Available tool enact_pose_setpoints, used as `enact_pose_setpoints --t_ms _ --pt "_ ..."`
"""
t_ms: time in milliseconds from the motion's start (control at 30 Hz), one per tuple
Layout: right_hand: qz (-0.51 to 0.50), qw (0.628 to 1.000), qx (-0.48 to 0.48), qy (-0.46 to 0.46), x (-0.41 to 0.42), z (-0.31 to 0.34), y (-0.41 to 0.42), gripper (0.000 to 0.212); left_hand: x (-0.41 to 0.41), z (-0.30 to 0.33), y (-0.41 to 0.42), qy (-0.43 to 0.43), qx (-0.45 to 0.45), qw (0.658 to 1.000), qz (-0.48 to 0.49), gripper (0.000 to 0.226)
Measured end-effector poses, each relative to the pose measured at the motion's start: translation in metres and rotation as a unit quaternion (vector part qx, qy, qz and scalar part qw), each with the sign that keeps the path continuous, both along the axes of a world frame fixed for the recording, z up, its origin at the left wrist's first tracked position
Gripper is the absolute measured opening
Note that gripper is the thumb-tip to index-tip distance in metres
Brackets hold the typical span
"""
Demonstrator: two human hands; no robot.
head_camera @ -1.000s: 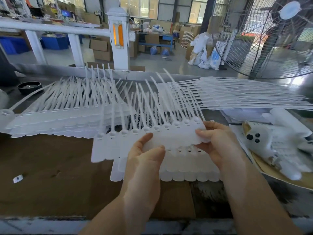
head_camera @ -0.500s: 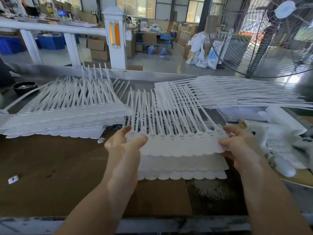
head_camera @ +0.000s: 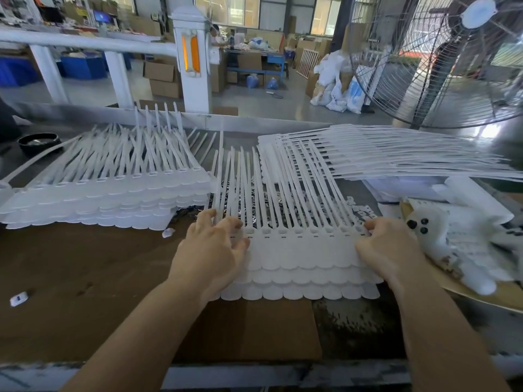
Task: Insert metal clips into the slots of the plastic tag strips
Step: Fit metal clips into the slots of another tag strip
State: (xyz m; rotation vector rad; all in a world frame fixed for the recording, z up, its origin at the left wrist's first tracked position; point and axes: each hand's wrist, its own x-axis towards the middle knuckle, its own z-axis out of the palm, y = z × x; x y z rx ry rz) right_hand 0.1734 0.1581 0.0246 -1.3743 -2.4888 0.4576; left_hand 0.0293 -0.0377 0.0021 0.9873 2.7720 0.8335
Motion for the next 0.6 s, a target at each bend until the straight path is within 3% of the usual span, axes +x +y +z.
enact_pose_setpoints --t_ms 67,167,300,600 --pt "0.026 0.997 0.063 0.035 -0.005 0.0 -0.008 0.033 -0.001 -0.001 0.0 0.006 0.004 1.0 -0.011 0.037" --pt "0.142 0.979 0.086 0.121 -0.021 -0.001 -0.026 0.033 -0.002 0.0 0.0 -0.008 0.012 1.0 -0.019 0.031" --pt "0.27 0.959 0.063 0.064 -0.041 -0.009 -0.041 0.032 -0.005 0.0 -0.001 -0.035 0.021 0.998 -0.043 0.023" --pt "0.24 0.955 0.169 0.051 -0.062 -0.017 -0.054 0.023 -0.013 0.001 0.0 -0.064 0.047 0.995 -0.052 0.011"
